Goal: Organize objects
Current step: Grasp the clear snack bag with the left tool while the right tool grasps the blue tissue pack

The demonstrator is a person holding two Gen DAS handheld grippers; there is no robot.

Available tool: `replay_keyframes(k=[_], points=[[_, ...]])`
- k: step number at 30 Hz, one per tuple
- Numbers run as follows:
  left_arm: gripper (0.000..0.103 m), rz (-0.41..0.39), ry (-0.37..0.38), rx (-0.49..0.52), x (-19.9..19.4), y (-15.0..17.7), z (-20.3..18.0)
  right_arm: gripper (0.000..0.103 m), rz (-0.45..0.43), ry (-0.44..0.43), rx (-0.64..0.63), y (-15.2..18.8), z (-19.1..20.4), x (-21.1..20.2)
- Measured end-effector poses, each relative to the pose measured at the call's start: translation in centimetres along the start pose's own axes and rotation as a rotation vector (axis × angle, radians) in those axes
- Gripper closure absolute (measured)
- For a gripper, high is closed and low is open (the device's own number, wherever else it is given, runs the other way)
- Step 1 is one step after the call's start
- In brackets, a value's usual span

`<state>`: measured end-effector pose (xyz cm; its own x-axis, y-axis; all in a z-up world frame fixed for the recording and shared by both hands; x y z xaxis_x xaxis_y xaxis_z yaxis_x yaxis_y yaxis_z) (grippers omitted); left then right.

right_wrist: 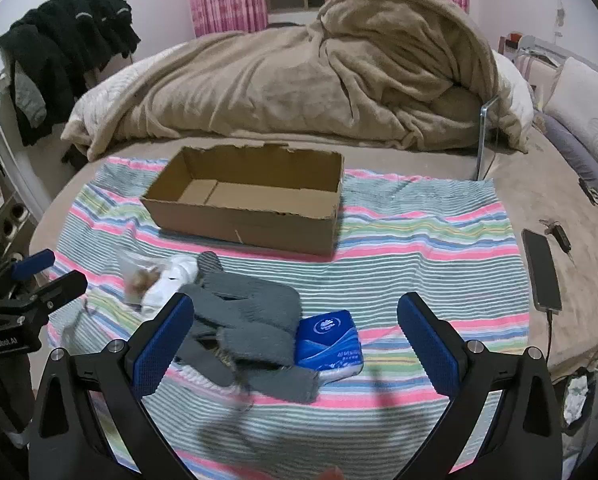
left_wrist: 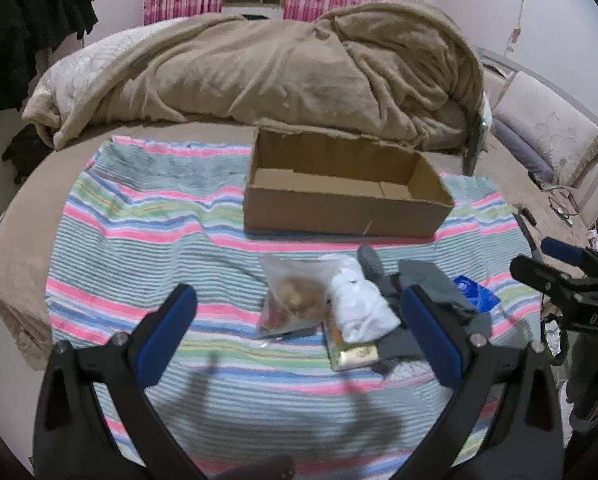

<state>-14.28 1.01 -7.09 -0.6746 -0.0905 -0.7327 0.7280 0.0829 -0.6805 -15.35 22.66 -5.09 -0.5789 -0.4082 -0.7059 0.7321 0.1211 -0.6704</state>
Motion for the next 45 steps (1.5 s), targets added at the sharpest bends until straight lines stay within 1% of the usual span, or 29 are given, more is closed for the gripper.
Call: replay_keyframes(k=[5,8,11,15,17,18,20,21,22,24,26,29,30,31,32,33,34,35,36,38,40,41,42,43,45], points=[[0.0,0.054,0.003,-0.005,3.1,0.4,0.2,0.0,0.056,0.009,0.027,0.9,-1.6,2.2],[0.001,0.094,-0.009,-0.007,4.9,1.1,0.5,0.0,0.091,0.014,0.049,1.6,-2.7,3.4],[0.001,0.123,-0.001,-0.013,6.2,1.8,0.6,0.0,0.126,0.011,0.063,2.4,-3.5,4.7],[0.001,0.154,0.016,-0.051,7.6,2.6,1.0,0.001,0.159,-0.001,0.088,3.5,-4.3,5.8],[0.001,0.169,0.021,-0.056,8.2,2.9,1.0,0.003,0.184,-0.011,0.113,4.3,-4.8,6.4],[0.001,0.177,0.024,-0.05,8.6,3.1,0.8,0.005,0.193,-0.014,0.123,4.6,-5.0,6.7],[0.002,0.189,0.025,-0.044,9.2,3.4,0.7,0.006,0.208,-0.021,0.142,5.0,-5.4,7.1],[0.004,0.196,0.034,-0.046,9.5,3.5,0.6,0.006,0.212,-0.025,0.156,5.2,-5.8,7.4],[0.009,0.202,0.037,-0.046,9.8,3.6,0.6,0.006,0.213,-0.028,0.165,5.2,-6.0,7.5],[0.01,0.211,0.035,-0.038,10.4,3.8,0.5,0.006,0.218,-0.03,0.176,5.4,-6.4,7.8],[0.012,0.207,0.039,-0.031,10.6,3.8,0.5,0.009,0.228,-0.041,0.18,5.6,-6.3,8.1],[0.019,0.199,0.042,-0.016,10.6,3.9,0.4,0.015,0.234,-0.05,0.169,5.8,-6.3,8.1],[0.026,0.197,0.038,-0.013,10.7,4.0,0.5,0.02,0.239,-0.047,0.167,6.0,-6.4,8.1],[0.032,0.194,0.046,-0.012,10.6,3.9,0.4,0.026,0.241,-0.042,0.165,6.2,-6.6,8.1],[0.036,0.188,0.058,-0.01,10.5,3.9,0.3,0.027,0.243,-0.039,0.165,6.3,-6.9,8.0],[0.047,0.188,0.08,-0.004,10.3,3.9,-0.2,0.03,0.241,-0.046,0.167,6.4,-7.0,8.0],[0.051,0.195,0.089,0.004,10.3,4.0,-0.5,0.033,0.236,-0.051,0.17,6.4,-7.1,8.0],[0.051,0.191,0.078,0.018,10.3,4.0,-0.7,0.035,0.233,-0.051,0.169,6.4,-7.2,7.8],[0.053,0.185,0.068,0.036,10.2,4.0,-1.0,0.038,0.232,-0.047,0.163,6.4,-7.4,7.7],[0.054,0.186,0.072,0.034,10.0,4.1,-1.2,0.045,0.222,-0.047,0.169,6.4,-7.6,7.4],[0.055,0.182,0.074,0.028,9.7,4.0,-1.0,0.061,0.213,-0.054,0.172,6.2,-7.7,7.1],[0.056,0.18,0.074,0.026,9.6,4.0,-0.9,0.065,0.208,-0.058,0.171,6.2,-7.7,6.9],[0.056,0.175,0.076,0.026,9.4,4.0,-0.8,0.076,0.203,-0.067,0.168,6.0,-7.7,6.7],[0.057,0.172,0.075,0.027,9.2,4.0,-0.7,0.08,0.205,-0.07,0.164,6.1,-7.5,6.7],[0.057,0.167,0.077,0.023,8.8,3.9,-0.6,0.08,0.211,-0.067,0.145,6.1,-7.1,6.8]])
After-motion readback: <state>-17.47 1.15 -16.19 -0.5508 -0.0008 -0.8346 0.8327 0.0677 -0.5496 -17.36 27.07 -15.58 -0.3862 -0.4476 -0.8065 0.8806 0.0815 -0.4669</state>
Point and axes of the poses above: each gripper's, at about its wrist camera, not at the fingertips, and x roughly the way its jaws point, z to its left, y to its underside, the point moved 10 cm from there along x, roughly the way its jaws point, and after that the axes turned 12 degrees about -y, right-handed, at the moved point
